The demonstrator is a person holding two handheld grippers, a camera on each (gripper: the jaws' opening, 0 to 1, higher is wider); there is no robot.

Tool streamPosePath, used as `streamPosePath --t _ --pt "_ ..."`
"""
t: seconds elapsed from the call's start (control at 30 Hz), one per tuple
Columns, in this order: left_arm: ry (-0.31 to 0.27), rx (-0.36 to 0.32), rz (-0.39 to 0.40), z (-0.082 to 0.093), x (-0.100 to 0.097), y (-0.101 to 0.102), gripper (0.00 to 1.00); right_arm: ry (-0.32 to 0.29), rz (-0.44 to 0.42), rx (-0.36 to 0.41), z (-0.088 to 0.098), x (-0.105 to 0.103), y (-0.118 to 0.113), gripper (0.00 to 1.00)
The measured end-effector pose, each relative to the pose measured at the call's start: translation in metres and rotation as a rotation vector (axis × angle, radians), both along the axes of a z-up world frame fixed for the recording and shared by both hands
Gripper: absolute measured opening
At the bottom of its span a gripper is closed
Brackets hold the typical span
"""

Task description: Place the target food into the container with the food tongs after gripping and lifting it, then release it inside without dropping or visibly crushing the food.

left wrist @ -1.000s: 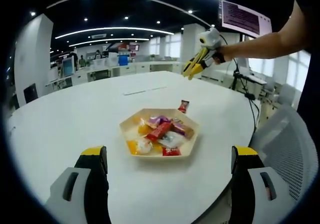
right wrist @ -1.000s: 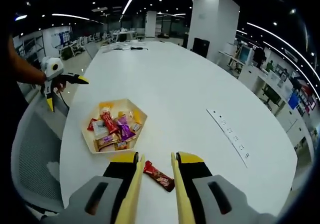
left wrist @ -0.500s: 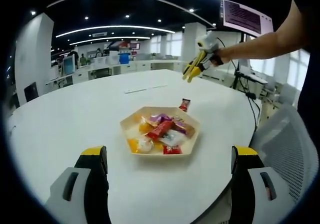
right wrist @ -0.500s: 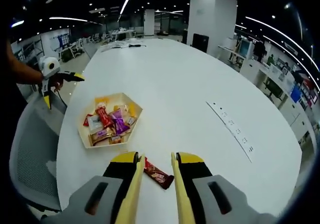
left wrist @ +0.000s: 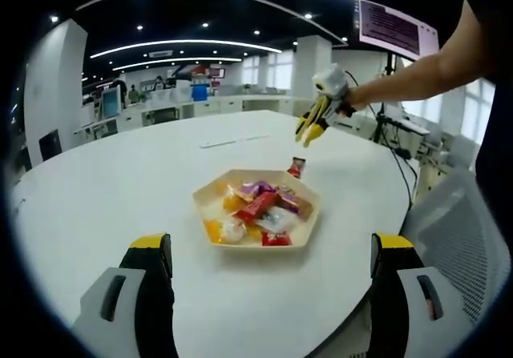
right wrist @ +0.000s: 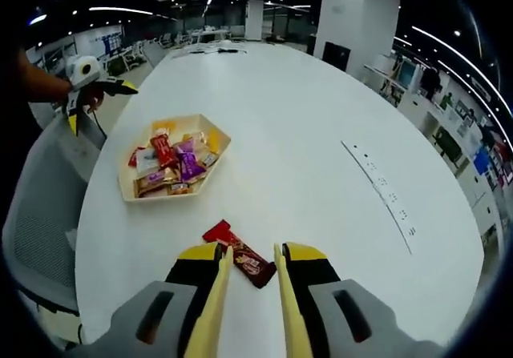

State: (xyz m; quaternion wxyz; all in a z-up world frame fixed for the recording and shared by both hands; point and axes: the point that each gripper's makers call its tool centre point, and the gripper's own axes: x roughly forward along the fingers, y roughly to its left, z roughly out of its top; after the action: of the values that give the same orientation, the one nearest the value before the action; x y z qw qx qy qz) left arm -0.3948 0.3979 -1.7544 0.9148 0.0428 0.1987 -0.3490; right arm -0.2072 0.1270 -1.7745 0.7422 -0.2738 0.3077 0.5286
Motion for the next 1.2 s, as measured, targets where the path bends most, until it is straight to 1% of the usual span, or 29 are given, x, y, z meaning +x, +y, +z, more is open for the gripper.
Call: streamPosePath --t 0.07,0.13,0.17,0.2,0.27,0.4,0.43,0.47,0.53,0.6,0.83,0.97,1.03,1.2 --pt "-0.001 -0.002 0.002 0.0 0.0 0.0 1.0 0.001 0.01 -0.008 -0.005 0.0 0.001 0.3" --pt "-0.019 -0.006 0.005 0.003 0.002 0.001 1.0 0.002 0.021 -0.018 -0.011 0.001 0.003 0.3" --pt "-0.018 -0.008 0.006 0.003 0.002 0.001 1.0 0.009 0.022 -0.022 -0.014 0.0 0.003 0.3" --pt "-0.004 -0.007 0.006 0.001 0.002 0.001 1.0 0.017 0.038 -0.038 -0.019 -0.002 0.003 0.3" --pt "-0.002 -0.008 0.002 0.0 0.001 0.001 1.0 0.023 0.049 -0.053 -0.025 -0.002 0.003 0.3" --pt "0.006 -0.004 -0.005 -0.001 0.0 -0.001 1.0 0.024 0.057 -0.058 -0.032 -0.001 0.004 0.3" --pt "0.009 -0.002 -0.006 -0.002 0.0 -0.001 1.0 0.01 0.057 -0.058 -0.032 0.0 0.004 0.3" --pt "0.012 -0.001 -0.007 -0.003 0.0 -0.001 1.0 0.013 0.058 -0.06 -0.033 0.0 0.004 0.3" --pt "0.012 0.001 -0.009 -0.003 0.0 -0.002 1.0 0.024 0.072 -0.066 -0.037 -0.001 0.004 0.3" --pt "0.015 -0.001 -0.011 -0.003 0.0 -0.002 1.0 0.022 0.098 -0.09 -0.043 0.0 0.004 0.3" --pt "0.02 0.001 -0.014 -0.005 0.0 -0.002 1.0 0.039 0.127 -0.096 -0.049 -0.002 0.011 0.3" --pt "0.022 0.001 -0.019 -0.005 0.0 -0.003 1.0 0.049 0.116 -0.117 -0.05 -0.003 0.007 0.3" --pt "0.021 0.002 -0.019 -0.005 0.0 -0.003 1.0 0.087 0.104 -0.122 -0.052 -0.009 0.004 0.3" --pt "0.022 0.001 -0.027 -0.005 0.0 -0.005 1.0 0.094 0.115 -0.135 -0.052 -0.019 0.001 0.3"
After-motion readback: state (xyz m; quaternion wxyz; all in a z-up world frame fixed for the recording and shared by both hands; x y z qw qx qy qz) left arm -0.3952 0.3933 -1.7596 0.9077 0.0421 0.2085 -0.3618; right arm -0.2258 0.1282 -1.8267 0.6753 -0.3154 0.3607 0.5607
